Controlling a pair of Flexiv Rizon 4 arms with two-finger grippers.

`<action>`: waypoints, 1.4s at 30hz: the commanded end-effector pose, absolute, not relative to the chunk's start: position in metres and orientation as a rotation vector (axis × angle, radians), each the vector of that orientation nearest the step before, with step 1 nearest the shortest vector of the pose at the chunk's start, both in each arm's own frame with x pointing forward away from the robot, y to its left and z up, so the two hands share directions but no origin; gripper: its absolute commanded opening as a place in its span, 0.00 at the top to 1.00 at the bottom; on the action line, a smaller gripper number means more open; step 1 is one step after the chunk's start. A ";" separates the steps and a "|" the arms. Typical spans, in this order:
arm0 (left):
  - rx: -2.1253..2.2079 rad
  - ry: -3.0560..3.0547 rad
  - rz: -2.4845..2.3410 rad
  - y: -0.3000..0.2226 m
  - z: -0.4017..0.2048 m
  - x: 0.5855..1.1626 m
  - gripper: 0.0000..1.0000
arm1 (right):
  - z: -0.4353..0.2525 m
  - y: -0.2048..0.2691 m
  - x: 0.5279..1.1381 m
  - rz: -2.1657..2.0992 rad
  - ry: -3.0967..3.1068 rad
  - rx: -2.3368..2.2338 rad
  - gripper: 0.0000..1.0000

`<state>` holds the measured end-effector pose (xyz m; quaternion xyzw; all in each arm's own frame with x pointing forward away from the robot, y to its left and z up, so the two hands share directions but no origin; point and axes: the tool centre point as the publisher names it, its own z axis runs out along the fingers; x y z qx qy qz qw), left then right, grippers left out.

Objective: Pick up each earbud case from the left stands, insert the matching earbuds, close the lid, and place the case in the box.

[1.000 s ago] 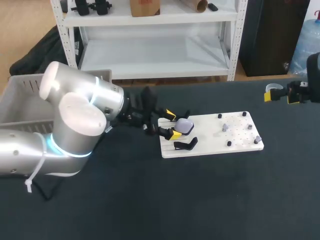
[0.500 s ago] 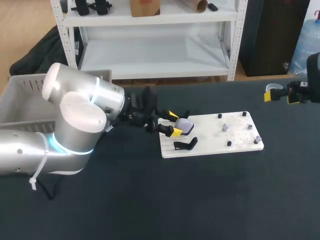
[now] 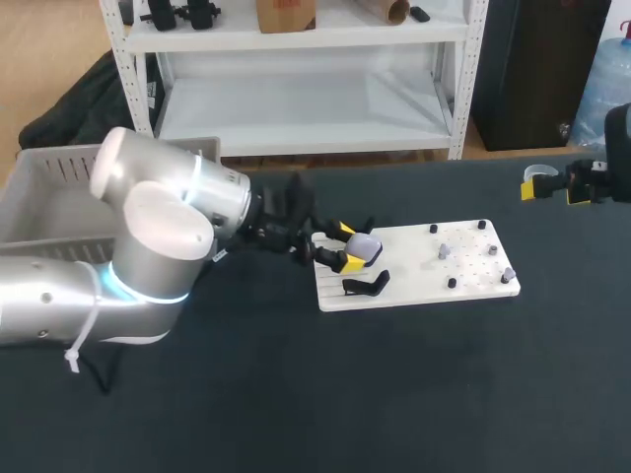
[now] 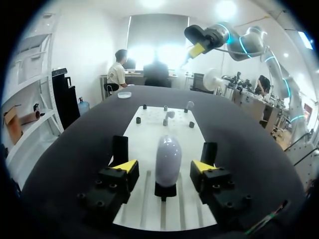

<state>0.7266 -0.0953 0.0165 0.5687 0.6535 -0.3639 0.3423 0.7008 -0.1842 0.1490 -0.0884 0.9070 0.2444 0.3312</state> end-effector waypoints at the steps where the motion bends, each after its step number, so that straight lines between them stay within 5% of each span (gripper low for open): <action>1: 1.489 1.696 -0.959 -0.100 0.012 0.734 0.39 | 0.149 -0.184 0.701 0.638 2.372 -0.232 0.00; 4: 1.486 1.694 -0.963 -0.100 0.012 0.735 0.51 | 0.149 -0.184 0.701 0.638 2.372 -0.232 0.00; 35: 1.483 1.674 -0.987 -0.099 0.011 0.730 0.66 | 0.149 -0.184 0.701 0.638 2.372 -0.232 0.00; 42: 1.481 1.660 -0.996 -0.098 0.014 0.728 0.76 | 0.149 -0.184 0.701 0.638 2.372 -0.232 0.00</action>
